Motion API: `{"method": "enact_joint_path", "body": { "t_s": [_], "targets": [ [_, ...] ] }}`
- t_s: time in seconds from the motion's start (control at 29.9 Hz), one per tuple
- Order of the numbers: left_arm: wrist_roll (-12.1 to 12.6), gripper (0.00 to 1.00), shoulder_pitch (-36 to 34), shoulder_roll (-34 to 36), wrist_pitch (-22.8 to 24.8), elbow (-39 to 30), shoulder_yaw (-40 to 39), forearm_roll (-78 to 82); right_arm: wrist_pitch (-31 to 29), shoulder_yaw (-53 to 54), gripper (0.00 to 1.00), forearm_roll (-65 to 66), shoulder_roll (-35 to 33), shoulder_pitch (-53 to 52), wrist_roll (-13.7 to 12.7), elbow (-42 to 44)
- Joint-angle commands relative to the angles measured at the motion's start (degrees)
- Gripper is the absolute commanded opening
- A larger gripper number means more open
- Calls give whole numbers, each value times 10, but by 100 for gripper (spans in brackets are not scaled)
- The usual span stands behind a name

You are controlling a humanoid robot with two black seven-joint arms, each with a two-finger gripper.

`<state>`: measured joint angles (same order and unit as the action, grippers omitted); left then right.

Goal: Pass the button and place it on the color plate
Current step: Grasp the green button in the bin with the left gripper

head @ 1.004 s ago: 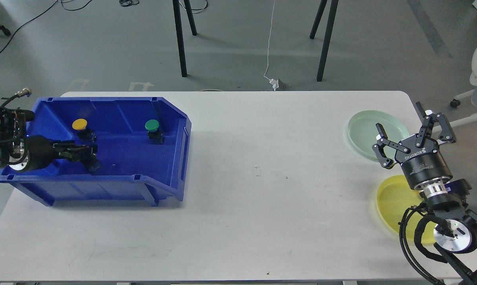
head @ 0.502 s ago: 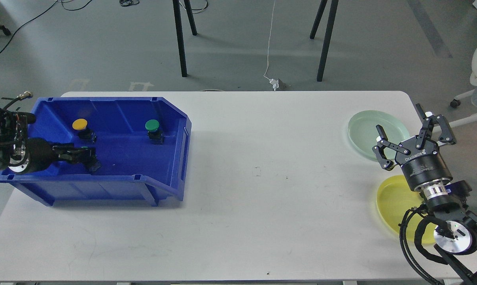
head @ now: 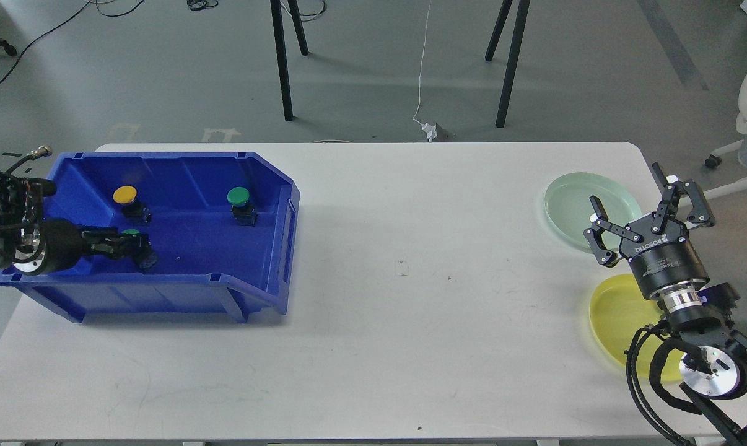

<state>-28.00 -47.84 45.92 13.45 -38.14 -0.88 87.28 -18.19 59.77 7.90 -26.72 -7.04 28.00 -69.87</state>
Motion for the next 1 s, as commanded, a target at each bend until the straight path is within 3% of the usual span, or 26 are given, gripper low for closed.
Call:
{"method": "enact_joint_path", "body": {
  "t_s": [0.0, 0.64, 0.97],
  "targets": [
    [0, 51, 0, 0, -1, 0, 0, 0, 0, 0, 96, 0, 0, 0, 0, 0],
    [0, 16, 0, 0, -3, 0, 0, 7, 0, 1, 96, 0, 0, 3, 0, 0],
    [0, 13, -8, 0, -3, -2, -2, 5, 0, 0, 96, 0, 0, 3, 0, -1]
  ]
}}
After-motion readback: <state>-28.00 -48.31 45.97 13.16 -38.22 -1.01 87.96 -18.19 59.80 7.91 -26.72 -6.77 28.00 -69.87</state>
